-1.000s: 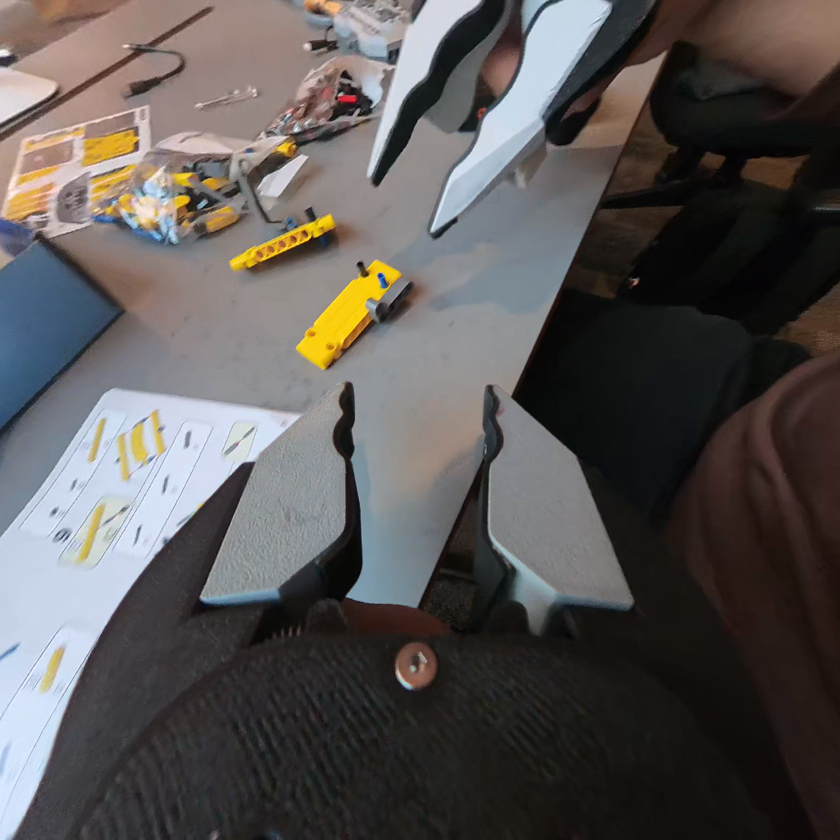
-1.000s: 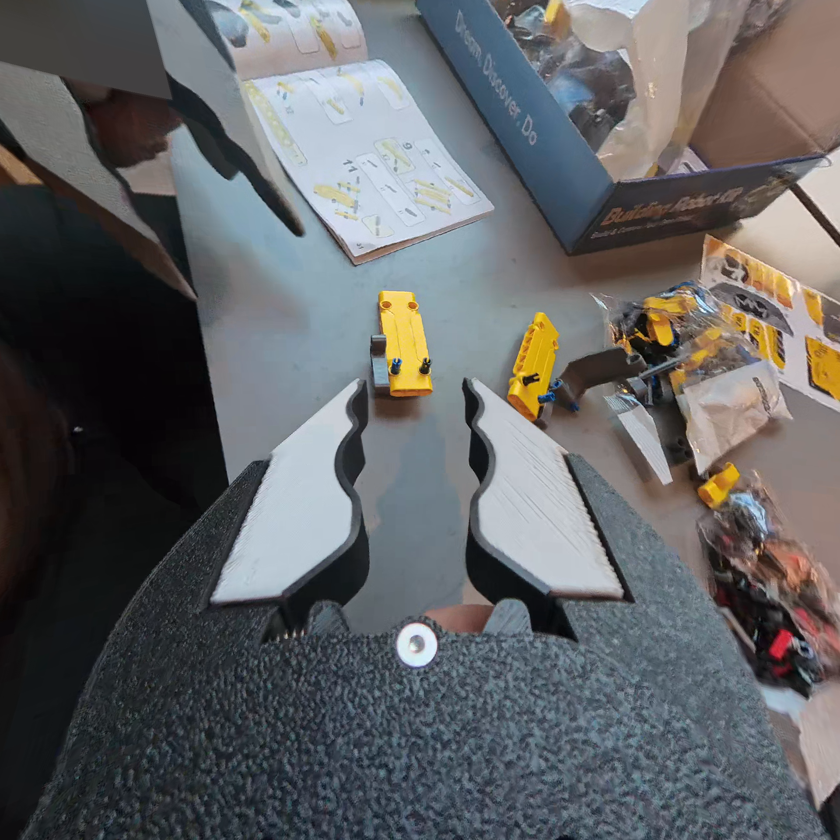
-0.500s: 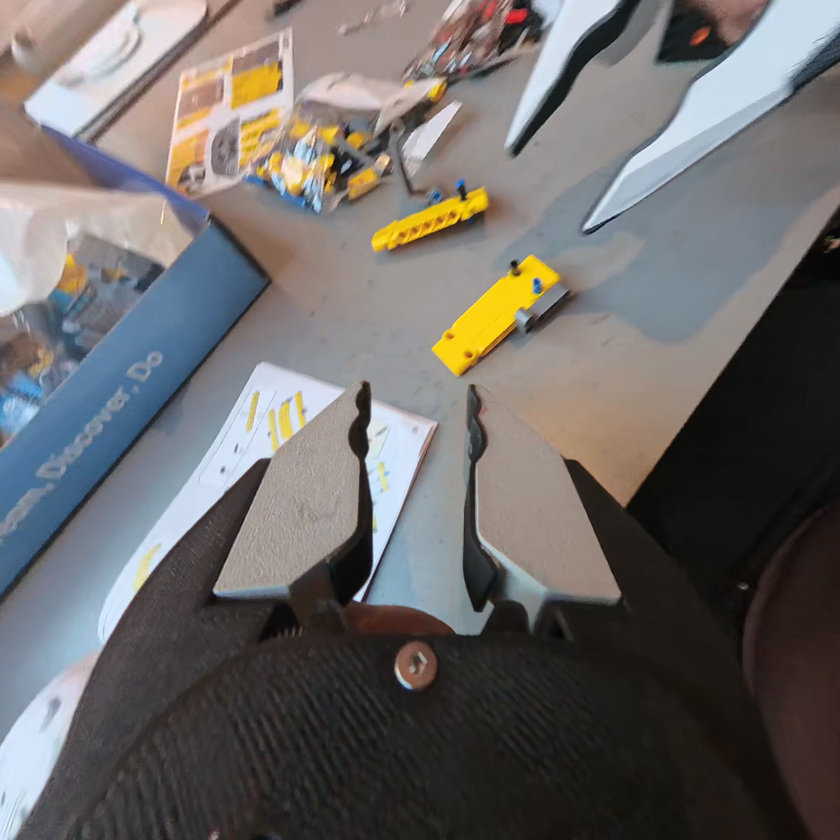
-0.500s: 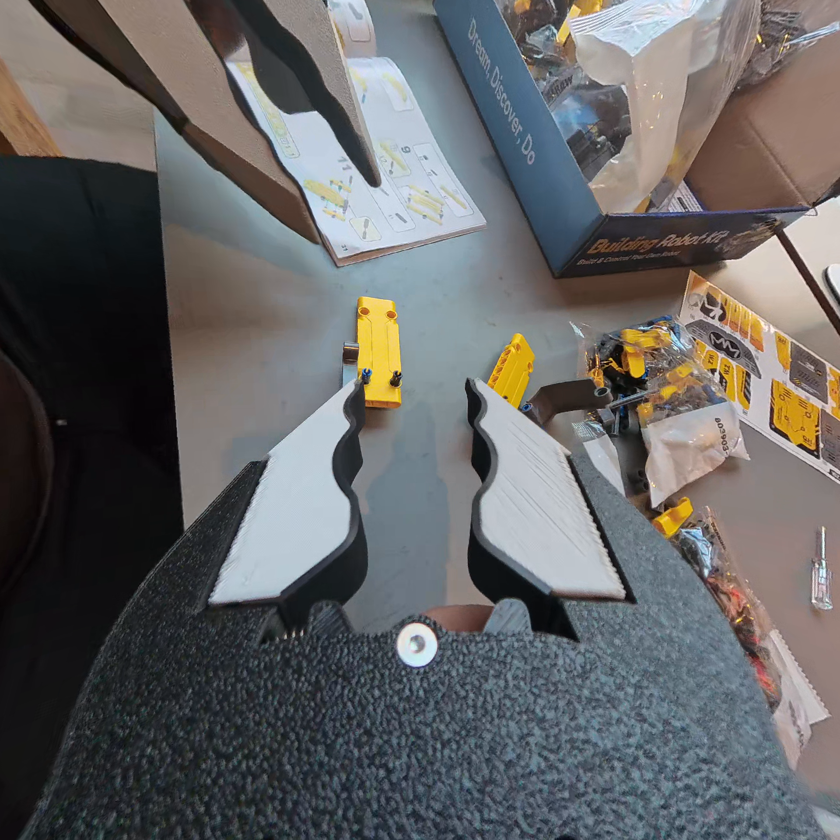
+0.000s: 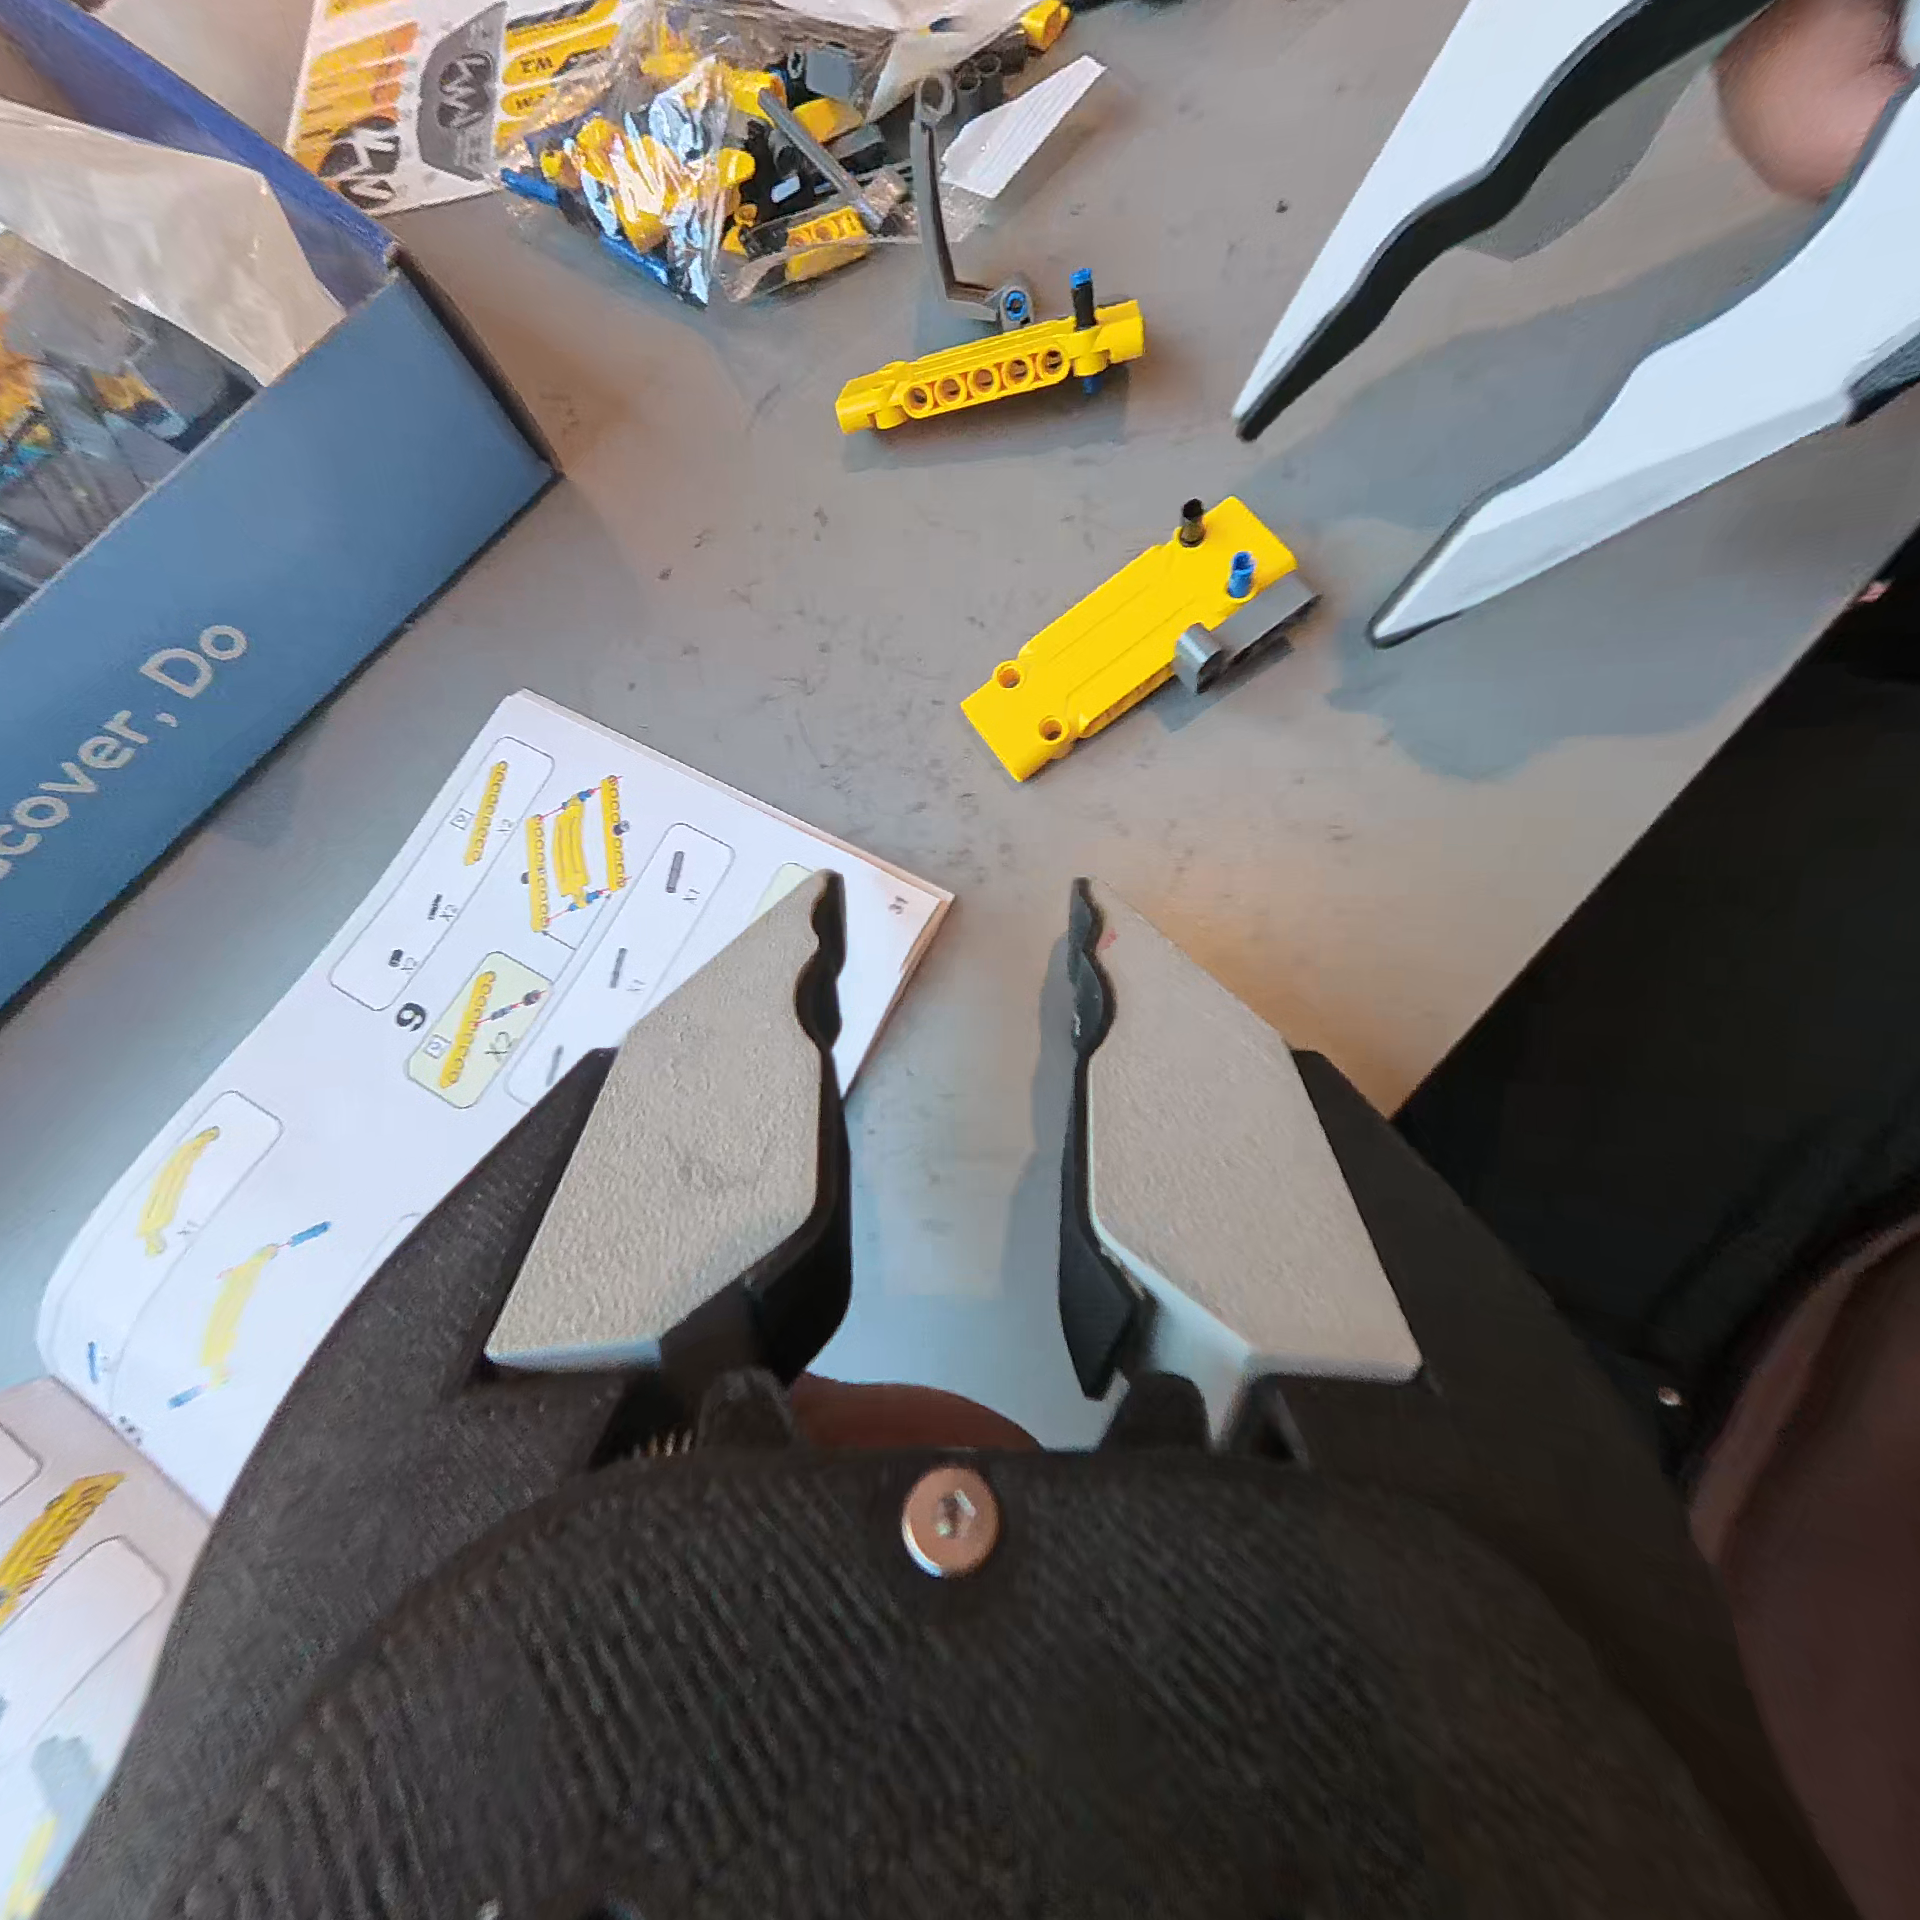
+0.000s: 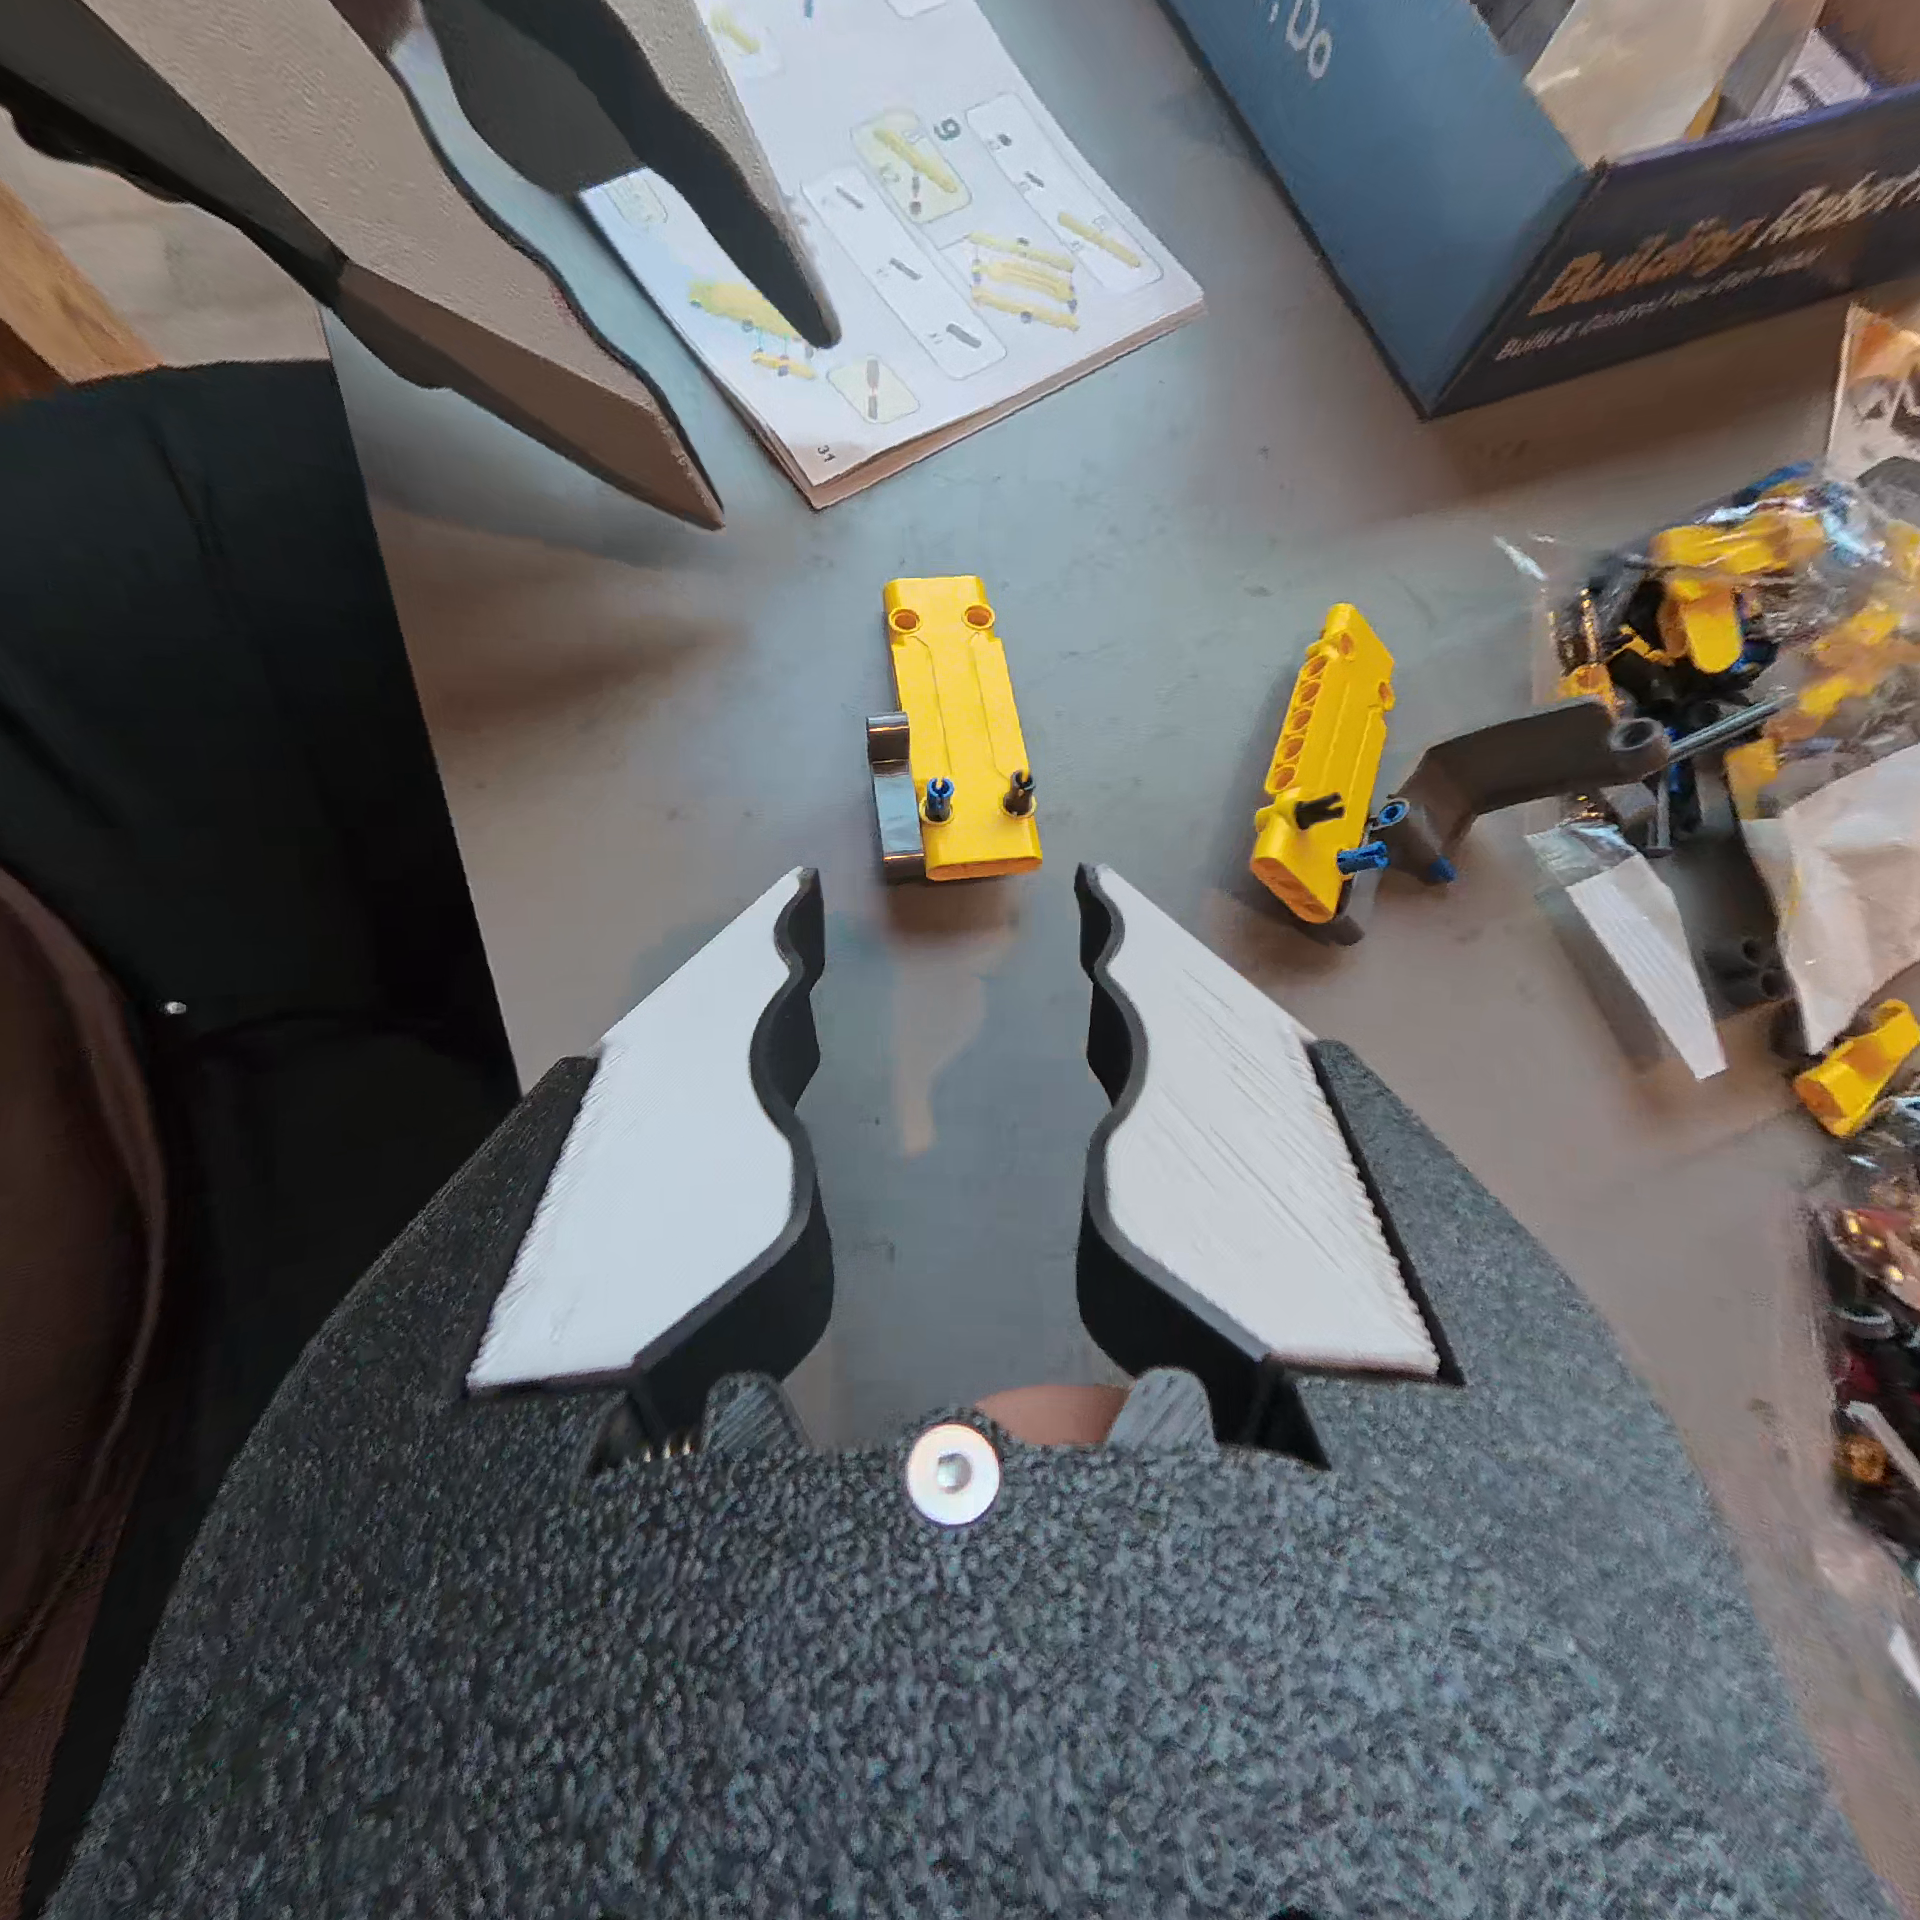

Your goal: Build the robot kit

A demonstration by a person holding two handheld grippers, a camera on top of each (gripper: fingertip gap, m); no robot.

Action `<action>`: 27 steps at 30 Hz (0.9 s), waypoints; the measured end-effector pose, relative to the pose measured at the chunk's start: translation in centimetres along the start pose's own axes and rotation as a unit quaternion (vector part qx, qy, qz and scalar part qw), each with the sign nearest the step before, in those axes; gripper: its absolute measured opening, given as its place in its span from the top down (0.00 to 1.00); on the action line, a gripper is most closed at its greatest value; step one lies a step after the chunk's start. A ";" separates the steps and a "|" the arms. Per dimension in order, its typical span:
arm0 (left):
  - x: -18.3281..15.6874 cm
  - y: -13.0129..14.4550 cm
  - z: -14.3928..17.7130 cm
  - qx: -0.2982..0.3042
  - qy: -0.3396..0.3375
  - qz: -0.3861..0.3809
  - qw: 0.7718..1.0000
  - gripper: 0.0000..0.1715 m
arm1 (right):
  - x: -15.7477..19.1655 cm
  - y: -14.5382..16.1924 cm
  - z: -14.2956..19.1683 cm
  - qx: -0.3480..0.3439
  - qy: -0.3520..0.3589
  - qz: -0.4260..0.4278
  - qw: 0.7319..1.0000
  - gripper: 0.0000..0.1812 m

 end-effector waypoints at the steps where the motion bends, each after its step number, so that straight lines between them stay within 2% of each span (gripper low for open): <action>1: -0.2 0.1 -0.1 0.001 0.003 0.000 1.000 0.77 | 0.2 0.1 -0.2 0.006 0.004 -0.002 1.000 0.72; 5: -1.2 0.4 -0.7 -0.003 0.014 -0.013 1.000 0.80 | 1.4 0.5 -0.7 0.015 0.025 0.006 1.000 0.72; 8: -1.7 0.7 -1.2 0.002 0.015 -0.025 1.000 0.80 | 1.5 0.7 -1.0 0.000 0.043 -0.014 0.999 0.68; 11: -1.9 0.8 -1.5 -0.016 0.028 -0.021 0.999 0.85 | 1.3 0.4 -0.9 -0.010 0.064 -0.011 0.998 0.69; 13: -2.1 1.0 -1.6 -0.033 0.045 -0.020 0.998 0.90 | 1.3 0.3 -1.0 -0.016 0.063 -0.013 0.998 0.71; 17: -2.3 1.0 -1.5 -0.039 0.039 -0.031 0.998 0.90 | 0.8 -0.1 -1.2 -0.034 0.059 -0.033 0.997 0.76; 22: -2.2 1.1 -1.6 -0.037 0.054 -0.017 0.998 0.92 | 0.7 -0.2 -1.5 -0.029 0.045 -0.036 0.998 0.73; 27: -2.3 1.1 -1.6 -0.037 0.060 -0.020 0.997 0.93 | 0.8 -0.1 -1.8 -0.019 0.032 -0.032 0.999 0.74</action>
Point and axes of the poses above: each gripper's, where its closed fingertips meet, z back along the fingers, y out of its underside, x = y × z across the jaws, the point moved 8 cm from there along z, back along the fingers, and after that the axes turned 6 degrees about -y, right-handed, at the moved point
